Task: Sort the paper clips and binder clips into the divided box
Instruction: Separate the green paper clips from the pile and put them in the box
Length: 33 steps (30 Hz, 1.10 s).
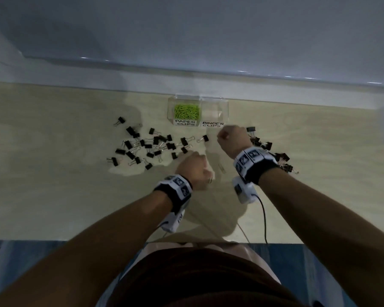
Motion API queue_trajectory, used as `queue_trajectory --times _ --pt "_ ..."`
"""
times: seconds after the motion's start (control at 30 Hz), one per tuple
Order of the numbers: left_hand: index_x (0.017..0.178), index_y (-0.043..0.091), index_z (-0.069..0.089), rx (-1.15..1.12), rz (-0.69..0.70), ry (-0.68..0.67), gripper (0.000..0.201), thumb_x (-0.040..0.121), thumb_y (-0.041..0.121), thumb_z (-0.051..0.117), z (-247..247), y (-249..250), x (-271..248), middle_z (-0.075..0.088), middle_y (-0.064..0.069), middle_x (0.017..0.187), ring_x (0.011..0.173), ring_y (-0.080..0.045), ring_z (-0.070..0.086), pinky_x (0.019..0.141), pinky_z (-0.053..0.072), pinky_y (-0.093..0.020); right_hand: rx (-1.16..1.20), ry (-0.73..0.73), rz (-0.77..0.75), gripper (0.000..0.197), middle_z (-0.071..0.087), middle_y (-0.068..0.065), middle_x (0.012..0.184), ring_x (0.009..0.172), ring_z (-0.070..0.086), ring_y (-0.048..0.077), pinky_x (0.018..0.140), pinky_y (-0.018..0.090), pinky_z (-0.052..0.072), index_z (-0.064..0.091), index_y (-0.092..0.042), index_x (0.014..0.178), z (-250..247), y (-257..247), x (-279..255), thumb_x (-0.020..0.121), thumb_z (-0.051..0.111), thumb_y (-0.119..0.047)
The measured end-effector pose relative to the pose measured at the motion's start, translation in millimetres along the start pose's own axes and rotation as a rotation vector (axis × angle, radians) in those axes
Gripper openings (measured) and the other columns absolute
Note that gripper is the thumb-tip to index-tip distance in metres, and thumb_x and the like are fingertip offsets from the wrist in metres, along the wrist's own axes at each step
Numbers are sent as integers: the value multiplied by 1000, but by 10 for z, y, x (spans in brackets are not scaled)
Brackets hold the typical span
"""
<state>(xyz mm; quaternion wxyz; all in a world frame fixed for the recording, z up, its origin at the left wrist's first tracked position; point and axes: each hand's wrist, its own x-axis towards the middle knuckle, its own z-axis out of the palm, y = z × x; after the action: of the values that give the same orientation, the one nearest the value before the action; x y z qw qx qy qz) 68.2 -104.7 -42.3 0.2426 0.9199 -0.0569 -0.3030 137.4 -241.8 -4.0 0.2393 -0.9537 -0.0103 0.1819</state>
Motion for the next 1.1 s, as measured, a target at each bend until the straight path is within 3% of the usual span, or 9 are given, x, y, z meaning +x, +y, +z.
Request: queue_trajectory --times 0.07,0.17,0.33,0.47,0.63,0.73,0.87,1.0,1.1 --pt "111 2 52 37 10 -30 41 85 32 63 176 84 11 46 -17 118 109 -34 47 94 42 -42 -36 -73 95 7 65 8 91 83 60 21 72 26 47 63 -11 88 126 212 -236 83 59 -14" --pt "104 5 57 70 26 31 25 88 24 62 345 120 2 45 -14 117 111 -32 43 96 42 -42 -79 -119 168 24 56 14 109 98 56 28 82 32 46 59 -3 107 337 381 -478 85 57 -14" --pt "97 3 60 133 103 51 10 88 7 58 372 21 -77 49 -14 111 109 -31 45 93 45 -42 -142 -92 140 21 45 12 115 105 52 30 90 36 48 58 -5 104 533 348 -595 85 50 -2" --pt "98 3 54 119 105 74 11 88 2 50 97 -63 -139 57 -15 104 97 -33 57 84 49 -43 -269 -183 38 37 43 11 121 114 43 29 90 37 46 47 -6 118 494 240 -615 81 52 0" --pt "89 5 54 -108 -13 402 8 92 5 47 -674 -193 63 63 -8 87 80 -23 59 78 52 -37 -152 -100 10 24 57 6 98 87 56 23 71 28 42 51 -9 97 247 -95 -313 82 45 8" --pt "92 5 58 -213 -44 545 9 93 11 51 -1068 -228 228 63 -3 90 81 -16 59 79 52 -28 46 53 -32 14 59 3 88 80 58 18 70 23 45 54 -10 88 63 -384 30 88 47 3" --pt "92 6 63 -280 0 620 8 89 6 55 -1260 -291 340 67 -7 93 85 -20 62 81 54 -35 100 154 -152 11 62 4 94 83 58 16 73 22 47 58 -12 92 -66 -630 343 89 54 -3" --pt "91 9 64 -109 80 552 11 90 10 53 -1022 -338 259 64 -4 94 85 -19 60 81 51 -31 -81 119 -208 21 61 5 103 91 59 19 80 22 47 61 -12 97 32 -499 244 84 55 4" --pt "99 11 63 40 116 378 13 88 13 57 -735 -399 247 63 -6 103 95 -24 59 83 50 -36 -220 -68 -245 27 57 7 115 103 58 26 89 36 51 64 -15 102 227 -296 87 83 54 1"
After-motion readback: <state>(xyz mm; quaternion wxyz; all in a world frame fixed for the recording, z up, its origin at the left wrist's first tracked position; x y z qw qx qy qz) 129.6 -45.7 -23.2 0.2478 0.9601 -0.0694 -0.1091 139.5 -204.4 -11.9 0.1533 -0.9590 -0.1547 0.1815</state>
